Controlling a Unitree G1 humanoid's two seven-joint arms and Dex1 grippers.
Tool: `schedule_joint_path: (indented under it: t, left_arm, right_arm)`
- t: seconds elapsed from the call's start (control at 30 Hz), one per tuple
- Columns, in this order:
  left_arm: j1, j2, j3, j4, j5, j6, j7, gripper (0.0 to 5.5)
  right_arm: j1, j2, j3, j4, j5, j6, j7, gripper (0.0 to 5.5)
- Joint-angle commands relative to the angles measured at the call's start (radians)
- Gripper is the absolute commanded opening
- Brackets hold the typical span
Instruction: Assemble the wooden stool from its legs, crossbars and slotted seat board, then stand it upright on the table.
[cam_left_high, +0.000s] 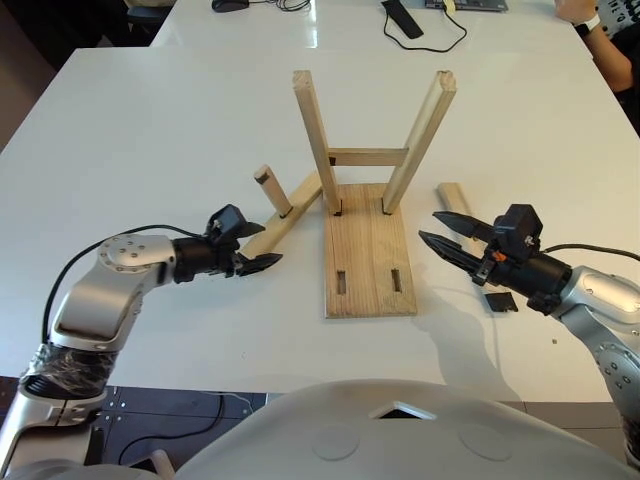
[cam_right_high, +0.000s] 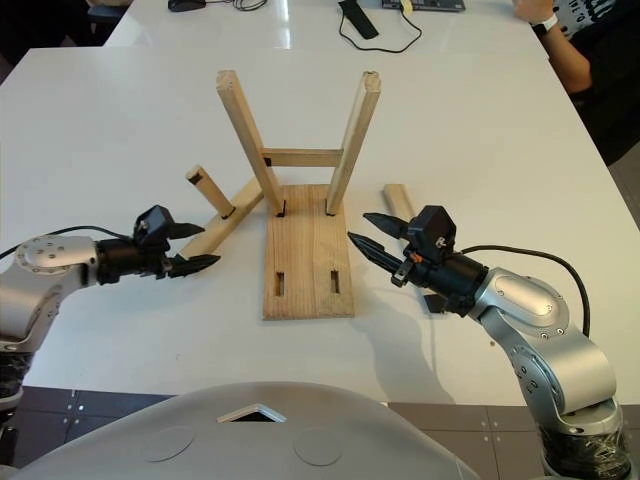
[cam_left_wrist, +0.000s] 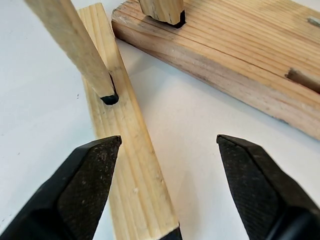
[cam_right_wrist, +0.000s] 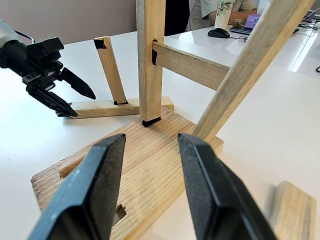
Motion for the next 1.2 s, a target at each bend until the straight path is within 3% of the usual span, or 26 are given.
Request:
schedule_joint_path:
  t: [0.03, 0.37, 0.57, 0.9, 1.07, 1.2]
  left_arm:
    - [-0.038, -0.035, -0.005, -0.002, 0.035, 0.038, 0.083, 3.55]
    - [-0.055, -0.078, -0.054, 0.055, 0.102, 0.037, 0.165, 3.55]
    - [-0.053, -0.087, -0.116, 0.169, 0.197, -0.067, 0.182, 3.55]
    - [-0.099, -0.114, -0.083, 0.302, 0.221, -0.167, 0.19, 2.15]
    - [-0.156, -0.12, -0.044, 0.375, 0.216, -0.195, 0.193, 2.09]
    - [-0.262, -0.094, 0.079, 0.492, 0.174, -0.256, 0.193, 2.09]
  right_arm:
    - [-0.005, 0.01, 0.013, -0.006, -0.008, -0.005, -0.007, 1.91]
    - [-0.005, 0.012, 0.016, -0.003, -0.013, -0.005, -0.006, 1.91]
    - [-0.013, 0.015, 0.027, 0.003, -0.023, -0.008, -0.005, 1.91]
    - [-0.028, 0.014, 0.027, 0.015, -0.03, -0.012, -0.003, 1.91]
    - [-0.044, 0.02, 0.021, 0.019, -0.031, -0.017, -0.004, 1.91]
    - [-0.055, 0.027, -0.008, 0.008, -0.002, -0.028, 0.005, 1.91]
